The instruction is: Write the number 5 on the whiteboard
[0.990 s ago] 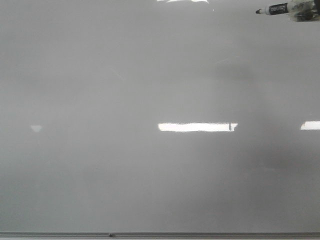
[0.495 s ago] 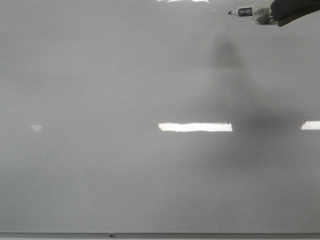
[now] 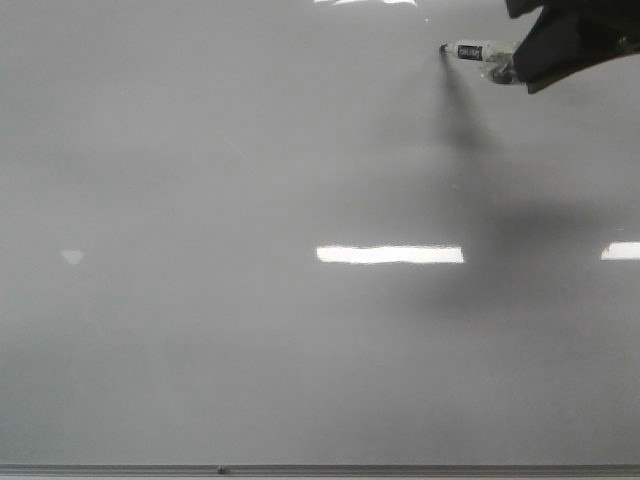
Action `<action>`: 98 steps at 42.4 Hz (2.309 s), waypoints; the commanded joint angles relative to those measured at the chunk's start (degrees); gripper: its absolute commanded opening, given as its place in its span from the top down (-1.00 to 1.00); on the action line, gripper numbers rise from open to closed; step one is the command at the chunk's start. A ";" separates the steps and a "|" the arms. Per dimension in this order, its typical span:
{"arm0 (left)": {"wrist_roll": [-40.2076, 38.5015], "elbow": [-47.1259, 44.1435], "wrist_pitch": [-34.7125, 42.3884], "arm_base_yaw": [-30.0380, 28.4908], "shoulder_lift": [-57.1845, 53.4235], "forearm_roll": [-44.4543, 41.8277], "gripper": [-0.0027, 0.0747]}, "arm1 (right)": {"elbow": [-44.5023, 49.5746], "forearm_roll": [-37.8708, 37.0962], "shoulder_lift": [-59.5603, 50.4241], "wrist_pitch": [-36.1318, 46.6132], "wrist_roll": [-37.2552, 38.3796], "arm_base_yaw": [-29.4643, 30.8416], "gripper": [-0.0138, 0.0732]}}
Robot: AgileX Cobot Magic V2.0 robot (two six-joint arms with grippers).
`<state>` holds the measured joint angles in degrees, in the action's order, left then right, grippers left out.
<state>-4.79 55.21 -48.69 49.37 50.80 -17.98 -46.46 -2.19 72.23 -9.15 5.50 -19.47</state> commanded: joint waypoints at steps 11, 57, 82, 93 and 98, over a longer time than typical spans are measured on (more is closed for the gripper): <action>-0.80 1.64 3.62 -0.03 -0.26 -1.10 -0.47 | -2.01 -0.77 3.34 -0.95 -2.73 -5.08 0.68; -0.80 1.64 3.98 -0.03 -0.26 -1.10 -0.47 | -1.77 1.00 5.62 -3.13 -2.65 -4.37 0.68; -0.80 1.64 3.98 -0.03 -0.26 -0.86 -0.47 | -1.92 -2.59 -3.22 -4.11 -2.50 -0.23 0.68; -0.80 1.64 3.98 -0.03 -0.26 -0.72 -0.47 | -1.92 -1.81 0.14 0.12 -2.50 -0.31 0.68; -0.80 1.64 3.98 -0.03 -0.26 -0.72 -0.47 | -1.92 -1.81 2.62 1.55 -2.50 -0.31 0.68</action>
<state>-4.79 55.21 -48.65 49.37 50.80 -17.98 -46.49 -4.17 74.69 -12.75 3.16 -20.06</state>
